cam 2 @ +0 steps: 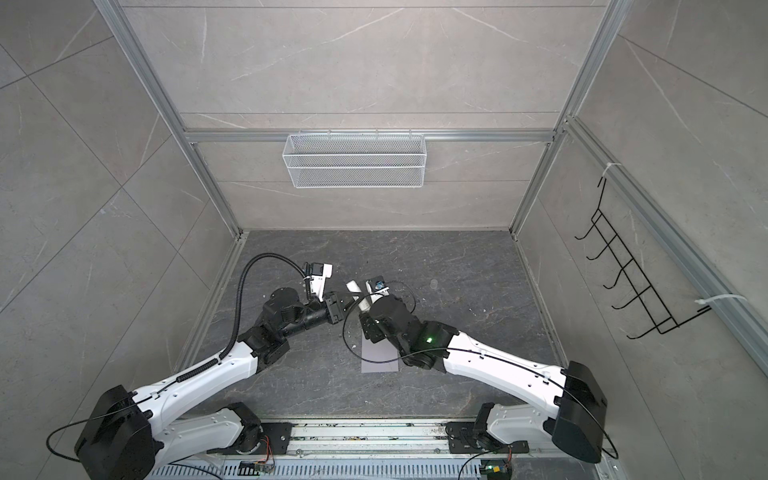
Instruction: Place the letter into the envelope and seal it
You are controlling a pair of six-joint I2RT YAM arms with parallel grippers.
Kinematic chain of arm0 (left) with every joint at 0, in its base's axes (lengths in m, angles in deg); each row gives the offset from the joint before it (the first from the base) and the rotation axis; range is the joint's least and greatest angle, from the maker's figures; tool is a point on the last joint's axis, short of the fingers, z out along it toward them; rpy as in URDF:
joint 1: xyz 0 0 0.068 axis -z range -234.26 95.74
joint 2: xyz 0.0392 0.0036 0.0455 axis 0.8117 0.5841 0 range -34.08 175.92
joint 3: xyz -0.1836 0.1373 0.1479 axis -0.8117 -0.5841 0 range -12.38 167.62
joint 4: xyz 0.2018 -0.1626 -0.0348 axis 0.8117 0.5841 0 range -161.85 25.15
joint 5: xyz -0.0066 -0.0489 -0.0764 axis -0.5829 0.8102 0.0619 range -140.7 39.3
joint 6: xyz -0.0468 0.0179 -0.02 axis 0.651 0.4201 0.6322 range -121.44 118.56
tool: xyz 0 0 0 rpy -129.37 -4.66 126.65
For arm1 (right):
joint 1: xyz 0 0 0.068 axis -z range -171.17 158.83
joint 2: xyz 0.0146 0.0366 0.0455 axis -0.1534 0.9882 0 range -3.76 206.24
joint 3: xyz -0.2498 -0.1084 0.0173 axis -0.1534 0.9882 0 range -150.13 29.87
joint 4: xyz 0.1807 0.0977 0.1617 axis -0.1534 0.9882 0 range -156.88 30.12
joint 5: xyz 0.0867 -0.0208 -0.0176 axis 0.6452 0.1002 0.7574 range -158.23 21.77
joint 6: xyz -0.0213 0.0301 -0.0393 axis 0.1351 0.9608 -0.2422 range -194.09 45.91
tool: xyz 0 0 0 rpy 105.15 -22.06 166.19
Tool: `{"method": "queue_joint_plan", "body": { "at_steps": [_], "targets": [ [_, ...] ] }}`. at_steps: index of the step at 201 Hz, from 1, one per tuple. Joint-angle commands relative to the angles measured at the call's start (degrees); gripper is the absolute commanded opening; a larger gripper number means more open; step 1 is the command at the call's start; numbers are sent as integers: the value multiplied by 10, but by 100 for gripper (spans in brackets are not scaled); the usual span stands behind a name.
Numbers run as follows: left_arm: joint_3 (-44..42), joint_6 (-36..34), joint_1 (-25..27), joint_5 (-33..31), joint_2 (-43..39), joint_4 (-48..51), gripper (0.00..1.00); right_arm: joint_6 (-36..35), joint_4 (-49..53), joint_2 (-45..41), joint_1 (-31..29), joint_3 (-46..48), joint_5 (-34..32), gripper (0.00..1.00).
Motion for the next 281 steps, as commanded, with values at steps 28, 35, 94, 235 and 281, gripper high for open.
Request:
{"method": "queue_joint_plan", "body": {
  "at_steps": [28, 35, 94, 235, 281],
  "targets": [
    [27, -11, -4, 14, -20, -6, 0, 31, -133, -76, 71, 89, 273, 75],
    [27, -10, -4, 14, -21, -7, 0, 35, -146, -83, 82, 98, 295, 74],
    [30, -4, -5, 23, -20, -14, 0, 53, -190, -84, 128, 120, 384, 66],
    [30, 6, -5, 33, -10, -25, 0, 65, -236, -39, 138, 112, 407, 37],
    [27, 18, -5, 39, -1, -43, 0, 67, -237, -34, 139, 110, 404, 35]
  ]
}}
